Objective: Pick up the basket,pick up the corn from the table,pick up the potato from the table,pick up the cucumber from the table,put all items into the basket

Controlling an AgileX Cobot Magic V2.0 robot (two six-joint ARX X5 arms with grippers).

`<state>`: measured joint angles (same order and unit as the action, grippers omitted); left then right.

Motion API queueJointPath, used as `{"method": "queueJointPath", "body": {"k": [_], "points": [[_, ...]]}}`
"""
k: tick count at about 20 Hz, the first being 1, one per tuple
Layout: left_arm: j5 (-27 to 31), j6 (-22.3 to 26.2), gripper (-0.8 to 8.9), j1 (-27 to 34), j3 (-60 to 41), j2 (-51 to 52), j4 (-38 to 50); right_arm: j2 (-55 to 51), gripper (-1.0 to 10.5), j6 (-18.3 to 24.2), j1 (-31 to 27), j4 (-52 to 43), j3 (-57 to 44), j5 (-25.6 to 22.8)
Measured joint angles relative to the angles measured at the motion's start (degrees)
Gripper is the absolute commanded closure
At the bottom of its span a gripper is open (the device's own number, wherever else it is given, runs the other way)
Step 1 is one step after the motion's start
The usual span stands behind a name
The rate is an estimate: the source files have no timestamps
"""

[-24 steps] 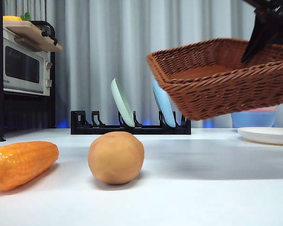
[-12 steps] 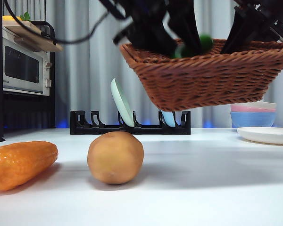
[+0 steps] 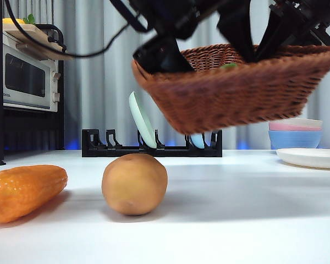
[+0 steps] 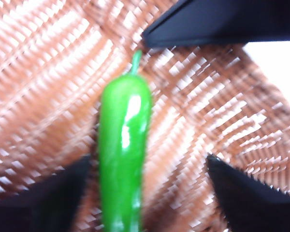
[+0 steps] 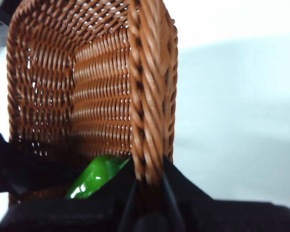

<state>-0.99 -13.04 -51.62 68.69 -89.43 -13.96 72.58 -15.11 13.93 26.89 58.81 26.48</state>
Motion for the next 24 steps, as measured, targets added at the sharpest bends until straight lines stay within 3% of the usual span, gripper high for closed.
{"method": "queueJointPath", "body": {"k": [7, 11, 13, 15, 19, 24], "points": [[-0.07, 1.68, 3.7, -1.03, 0.0, 20.39, -13.66, -0.44, 9.6, -3.17, 2.56, -2.95, 0.61, 6.93], [-1.49, 1.92, 3.74, -1.14, -0.04, 27.28, -15.72, -1.16, 9.6, -4.15, 3.32, -4.09, 1.4, 9.49], [4.33, 2.34, 3.74, -0.35, -0.13, 29.77, -18.84, -1.31, 9.6, -0.96, 1.77, -1.62, 1.16, 3.15], [6.19, 2.32, 3.74, 0.81, 0.37, 31.34, -14.53, 0.46, 9.6, -0.98, -1.36, -0.74, -0.11, -2.73], [5.6, 2.34, 3.75, 0.13, 0.44, 27.5, -8.48, 0.0, 9.6, -0.28, 4.44, -1.64, -0.22, 1.16], [8.83, 2.34, 3.75, 0.35, 0.11, 30.58, -10.51, -0.07, 9.6, -0.09, 4.04, -1.62, -0.22, -0.81]]}}
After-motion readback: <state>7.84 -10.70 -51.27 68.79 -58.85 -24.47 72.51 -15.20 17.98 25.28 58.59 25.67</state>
